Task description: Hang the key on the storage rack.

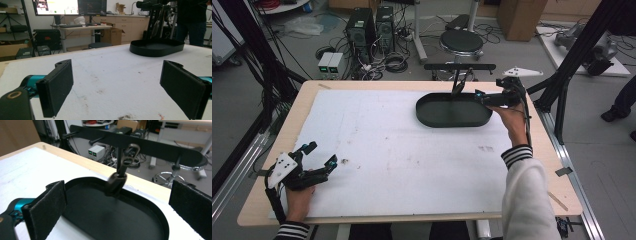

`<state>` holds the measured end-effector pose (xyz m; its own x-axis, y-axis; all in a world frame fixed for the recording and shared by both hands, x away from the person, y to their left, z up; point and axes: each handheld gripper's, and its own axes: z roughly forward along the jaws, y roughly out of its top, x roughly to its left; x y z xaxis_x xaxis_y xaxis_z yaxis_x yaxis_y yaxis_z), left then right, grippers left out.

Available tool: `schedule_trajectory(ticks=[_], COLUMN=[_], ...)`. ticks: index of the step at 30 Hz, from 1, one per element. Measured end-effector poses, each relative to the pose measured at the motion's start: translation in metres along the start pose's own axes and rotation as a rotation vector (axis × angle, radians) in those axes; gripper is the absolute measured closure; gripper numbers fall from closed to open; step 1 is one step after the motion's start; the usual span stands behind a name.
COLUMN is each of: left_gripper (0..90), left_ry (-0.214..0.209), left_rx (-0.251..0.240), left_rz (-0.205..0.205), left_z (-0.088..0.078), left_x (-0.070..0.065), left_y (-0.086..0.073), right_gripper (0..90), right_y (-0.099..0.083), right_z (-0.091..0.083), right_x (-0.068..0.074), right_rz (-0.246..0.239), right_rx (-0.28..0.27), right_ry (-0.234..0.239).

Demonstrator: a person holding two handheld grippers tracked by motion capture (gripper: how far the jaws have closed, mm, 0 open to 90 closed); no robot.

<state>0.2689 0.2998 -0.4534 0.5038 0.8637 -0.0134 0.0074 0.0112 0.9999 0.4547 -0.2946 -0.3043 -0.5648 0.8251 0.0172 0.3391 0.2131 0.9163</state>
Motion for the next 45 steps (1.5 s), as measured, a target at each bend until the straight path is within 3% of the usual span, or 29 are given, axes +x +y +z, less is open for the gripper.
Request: schedule_trajectory(ticks=[4,8,11,13,17,22,25,27,32,36,40,45], left_gripper=[11.9,11.9,11.9,11.9,11.9,11.9,11.9,11.9,11.9,11.9,11.9,11.9], left_ry=[0.000,-0.002,0.000,0.001,0.000,0.002,0.002,0.002,0.001,0.001,0.003,0.002], left_rx=[0.002,-0.012,-0.008,-0.008,-0.008,-0.012,-0.016,-0.016,-0.016,-0.016,-0.015,-0.015], left_rz=[-0.001,0.005,0.001,0.004,0.002,0.007,0.010,0.013,0.012,0.012,0.013,0.013], left_z=[0.000,-0.001,-0.001,-0.001,-0.001,-0.001,-0.001,-0.002,-0.002,-0.002,-0.001,-0.002], left_x=[0.000,0.000,0.000,0.000,0.000,-0.001,-0.001,-0.001,-0.001,-0.001,-0.001,-0.001], left_y=[0.000,0.000,0.000,0.000,0.000,0.000,-0.001,-0.001,-0.001,-0.001,-0.001,-0.001], right_gripper=[0.5,0.5,0.5,0.5,0.5,0.5,0.5,0.5,0.5,0.5,0.5,0.6], right_y=[-0.022,-0.047,-0.065,-0.074,-0.098,-0.130,-0.149,-0.160,-0.174,-0.188,-0.195,-0.194], right_z=[-0.025,-0.044,-0.057,-0.065,-0.076,-0.078,-0.076,-0.075,-0.075,-0.073,-0.076,-0.074], right_x=[0.006,0.013,0.019,0.021,0.022,0.023,0.024,0.025,0.026,0.024,0.025,0.029], right_rz=[-0.040,-0.022,-0.038,-0.032,-0.005,0.017,0.013,-0.009,-0.004,0.041,0.045,0.003], right_rx=[-0.060,-0.101,-0.133,-0.125,-0.201,-0.259,-0.285,-0.316,-0.334,-0.365,-0.406,-0.386], right_ry=[0.041,0.085,0.095,0.093,0.087,0.077,0.061,0.025,0.024,0.043,0.023,0.010])
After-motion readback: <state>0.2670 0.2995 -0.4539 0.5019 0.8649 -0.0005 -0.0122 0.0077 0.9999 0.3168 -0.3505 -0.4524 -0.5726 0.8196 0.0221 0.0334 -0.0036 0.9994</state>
